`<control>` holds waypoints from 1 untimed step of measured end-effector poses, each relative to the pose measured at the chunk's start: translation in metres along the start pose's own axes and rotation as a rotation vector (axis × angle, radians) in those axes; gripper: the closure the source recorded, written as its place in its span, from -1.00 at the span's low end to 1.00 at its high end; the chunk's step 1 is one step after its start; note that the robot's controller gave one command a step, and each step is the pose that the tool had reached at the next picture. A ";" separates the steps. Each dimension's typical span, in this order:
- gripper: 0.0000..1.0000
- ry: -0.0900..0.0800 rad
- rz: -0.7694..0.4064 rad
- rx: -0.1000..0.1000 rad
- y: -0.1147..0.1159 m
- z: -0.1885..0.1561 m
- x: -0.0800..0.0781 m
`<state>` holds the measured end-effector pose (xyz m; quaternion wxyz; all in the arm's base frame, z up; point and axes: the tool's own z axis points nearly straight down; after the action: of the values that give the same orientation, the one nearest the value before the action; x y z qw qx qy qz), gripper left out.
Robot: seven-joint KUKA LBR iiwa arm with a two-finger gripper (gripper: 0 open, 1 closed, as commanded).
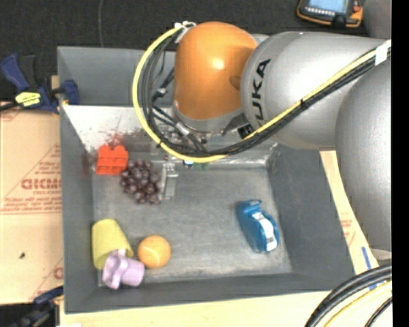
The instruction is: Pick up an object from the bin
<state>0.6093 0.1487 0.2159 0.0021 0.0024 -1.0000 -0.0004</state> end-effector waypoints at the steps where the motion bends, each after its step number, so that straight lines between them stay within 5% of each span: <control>1: -1.00 -0.006 0.004 -0.001 -0.001 -0.005 -0.001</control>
Offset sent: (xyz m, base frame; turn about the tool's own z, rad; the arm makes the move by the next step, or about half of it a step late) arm 0.0263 -0.0145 -0.1459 0.0040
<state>0.6101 0.1477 0.2204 -0.0010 0.0002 -1.0000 -0.0007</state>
